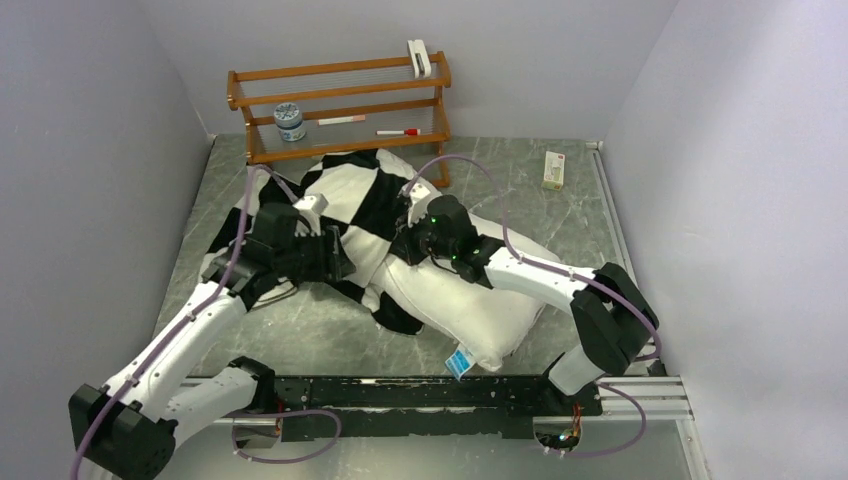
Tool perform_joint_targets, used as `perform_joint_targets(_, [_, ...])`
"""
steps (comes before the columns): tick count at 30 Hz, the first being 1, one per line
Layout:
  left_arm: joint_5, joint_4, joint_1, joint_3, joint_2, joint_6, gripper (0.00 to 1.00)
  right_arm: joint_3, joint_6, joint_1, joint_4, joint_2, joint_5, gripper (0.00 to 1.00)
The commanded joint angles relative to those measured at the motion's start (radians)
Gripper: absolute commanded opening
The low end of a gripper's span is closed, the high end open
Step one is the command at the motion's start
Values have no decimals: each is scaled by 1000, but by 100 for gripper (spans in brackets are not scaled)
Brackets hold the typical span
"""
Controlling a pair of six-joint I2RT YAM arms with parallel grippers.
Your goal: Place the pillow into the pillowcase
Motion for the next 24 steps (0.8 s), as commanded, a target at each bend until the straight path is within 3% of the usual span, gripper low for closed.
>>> perform_joint_targets(1, [-161, 93, -136, -46, 23, -68, 66, -13, 141, -67, 133, 41, -53, 0])
perform_joint_targets(5, [-256, 164, -242, -76, 85, -89, 68, -15, 172, -73, 155, 40, -78, 0])
perform_joint_targets(14, [-610, 264, -410, -73, 236, -108, 66, -21, 198, -82, 160, 16, -117, 0])
perform_joint_targets(16, [-664, 267, -435, -71, 243, -113, 52, -36, 216, -82, 184, 9, -124, 0])
perform_joint_targets(18, [-690, 273, -457, -75, 231, -101, 23, -52, 243, -82, 218, 8, -128, 0])
perform_joint_targets(20, [-695, 263, -482, -73, 215, -91, 7, -77, 283, -83, 266, 6, -138, 0])
perform_joint_targets(24, [-652, 262, -545, -66, 159, -84, 5, -111, 365, -85, 374, 7, -137, 0])
